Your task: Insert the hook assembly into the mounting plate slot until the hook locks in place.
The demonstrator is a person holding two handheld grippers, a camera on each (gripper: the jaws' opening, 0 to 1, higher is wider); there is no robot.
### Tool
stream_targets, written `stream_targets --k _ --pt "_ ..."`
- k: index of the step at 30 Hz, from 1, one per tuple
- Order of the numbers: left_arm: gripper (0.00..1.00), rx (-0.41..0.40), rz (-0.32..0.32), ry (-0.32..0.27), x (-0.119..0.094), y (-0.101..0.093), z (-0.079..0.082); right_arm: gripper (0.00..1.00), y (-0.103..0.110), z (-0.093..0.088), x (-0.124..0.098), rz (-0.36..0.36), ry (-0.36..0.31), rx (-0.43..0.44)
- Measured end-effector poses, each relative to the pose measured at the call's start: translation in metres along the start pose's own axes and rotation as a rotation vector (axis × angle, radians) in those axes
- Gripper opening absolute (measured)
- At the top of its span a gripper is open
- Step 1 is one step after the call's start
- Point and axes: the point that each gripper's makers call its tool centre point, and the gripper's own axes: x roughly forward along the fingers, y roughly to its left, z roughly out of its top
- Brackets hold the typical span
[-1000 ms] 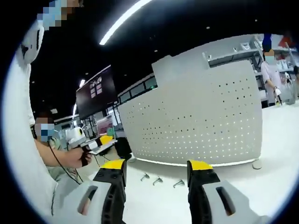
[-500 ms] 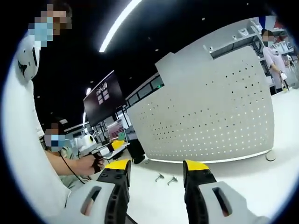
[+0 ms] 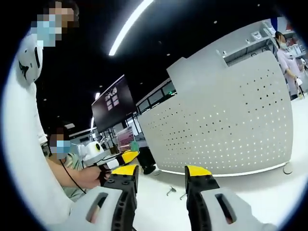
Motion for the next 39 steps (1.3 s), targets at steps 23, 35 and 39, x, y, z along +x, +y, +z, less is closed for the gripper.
stream_targets --k 23,35,39 --pt "0.02 0.005 -0.019 0.020 0.014 -0.033 0.005 0.30 0.025 0.006 0.033 0.073 -0.025 0.016" --pt "0.02 -0.002 -0.042 0.021 0.019 -0.049 0.006 0.28 0.036 0.006 0.049 0.107 -0.026 0.018" --pt "0.02 0.001 -0.051 0.019 0.020 -0.053 0.007 0.27 0.038 0.006 0.053 0.114 -0.023 0.019"
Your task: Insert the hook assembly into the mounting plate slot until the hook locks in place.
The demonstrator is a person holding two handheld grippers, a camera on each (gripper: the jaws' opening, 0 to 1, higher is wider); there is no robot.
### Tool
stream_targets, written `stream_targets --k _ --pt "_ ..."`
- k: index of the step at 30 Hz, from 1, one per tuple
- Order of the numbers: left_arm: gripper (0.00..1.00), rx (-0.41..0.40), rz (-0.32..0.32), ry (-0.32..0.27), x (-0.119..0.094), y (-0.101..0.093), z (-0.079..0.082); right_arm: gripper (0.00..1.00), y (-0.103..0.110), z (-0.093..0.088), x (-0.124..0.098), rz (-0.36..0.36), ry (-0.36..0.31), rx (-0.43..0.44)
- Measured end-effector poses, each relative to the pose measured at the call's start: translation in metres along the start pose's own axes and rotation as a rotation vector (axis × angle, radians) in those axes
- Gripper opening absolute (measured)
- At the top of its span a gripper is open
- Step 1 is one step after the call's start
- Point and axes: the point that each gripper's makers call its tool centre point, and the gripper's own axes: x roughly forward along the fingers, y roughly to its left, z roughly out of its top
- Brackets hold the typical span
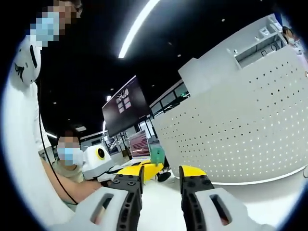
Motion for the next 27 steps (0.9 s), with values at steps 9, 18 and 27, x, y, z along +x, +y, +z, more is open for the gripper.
stream_targets --k 9,18,27 --pt "0.02 -0.003 -0.018 -0.004 0.004 -0.010 0.002 0.25 0.002 0.003 0.008 0.015 -0.009 0.004" --pt "0.02 -0.005 -0.023 0.001 0.009 -0.019 0.003 0.17 0.007 0.007 0.016 0.026 -0.020 -0.018" --pt "0.02 -0.023 -0.014 -0.002 0.009 -0.018 0.005 0.09 0.005 0.009 0.024 0.023 -0.021 -0.044"
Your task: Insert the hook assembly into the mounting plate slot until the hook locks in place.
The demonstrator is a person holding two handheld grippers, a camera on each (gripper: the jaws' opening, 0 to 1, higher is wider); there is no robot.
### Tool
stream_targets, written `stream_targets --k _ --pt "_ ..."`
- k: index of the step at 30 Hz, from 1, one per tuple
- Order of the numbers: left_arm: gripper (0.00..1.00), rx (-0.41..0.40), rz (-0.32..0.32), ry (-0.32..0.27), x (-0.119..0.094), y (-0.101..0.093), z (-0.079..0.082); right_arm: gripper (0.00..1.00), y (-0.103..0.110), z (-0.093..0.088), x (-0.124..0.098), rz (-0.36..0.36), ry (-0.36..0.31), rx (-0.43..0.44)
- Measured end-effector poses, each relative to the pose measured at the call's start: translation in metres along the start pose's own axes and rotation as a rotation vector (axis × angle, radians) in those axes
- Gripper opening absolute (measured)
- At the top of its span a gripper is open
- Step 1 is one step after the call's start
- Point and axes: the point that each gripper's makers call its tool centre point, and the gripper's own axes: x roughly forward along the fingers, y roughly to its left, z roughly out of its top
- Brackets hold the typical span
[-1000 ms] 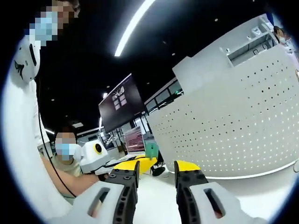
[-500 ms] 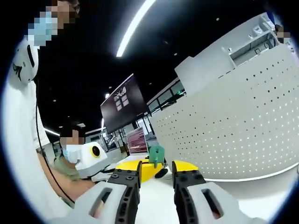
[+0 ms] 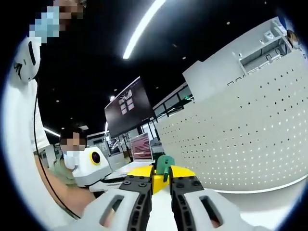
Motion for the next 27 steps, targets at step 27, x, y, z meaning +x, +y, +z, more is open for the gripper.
stream_targets --k 27 --pt "0.02 -0.037 0.005 -0.012 -0.0001 -0.0010 0.0033 0.02 -0.0017 -0.0030 0.0088 -0.023 0.015 -0.054"
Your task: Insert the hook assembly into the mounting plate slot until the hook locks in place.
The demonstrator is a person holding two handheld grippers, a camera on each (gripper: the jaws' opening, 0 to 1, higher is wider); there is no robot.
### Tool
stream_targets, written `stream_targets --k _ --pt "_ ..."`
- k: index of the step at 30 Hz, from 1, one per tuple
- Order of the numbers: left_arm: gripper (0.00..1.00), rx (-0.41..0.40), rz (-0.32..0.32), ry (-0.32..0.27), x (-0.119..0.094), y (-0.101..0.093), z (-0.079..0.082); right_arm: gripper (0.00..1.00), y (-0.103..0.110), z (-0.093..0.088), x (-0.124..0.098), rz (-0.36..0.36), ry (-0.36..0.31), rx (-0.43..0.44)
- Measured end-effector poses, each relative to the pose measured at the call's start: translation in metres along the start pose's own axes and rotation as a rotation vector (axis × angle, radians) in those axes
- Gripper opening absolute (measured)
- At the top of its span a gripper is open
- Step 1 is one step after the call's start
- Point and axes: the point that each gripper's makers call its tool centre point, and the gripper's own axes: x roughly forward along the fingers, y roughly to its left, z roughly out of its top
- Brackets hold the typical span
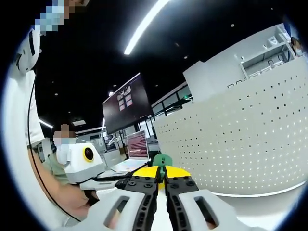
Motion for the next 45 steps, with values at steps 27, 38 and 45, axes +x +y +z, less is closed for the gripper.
stream_targets --k 27,38,45 --pt "0.32 -0.019 -0.013 0.052 0.001 0.001 -0.015 0.00 0.006 0.003 0.003 0.009 0.002 0.026" --pt "0.75 -0.034 0.019 0.086 0.002 0.008 -0.026 0.00 0.007 0.000 0.002 0.016 0.006 0.050" --pt "0.77 -0.024 0.032 0.100 0.000 0.011 -0.031 0.00 0.008 0.002 0.003 0.002 0.017 -0.003"
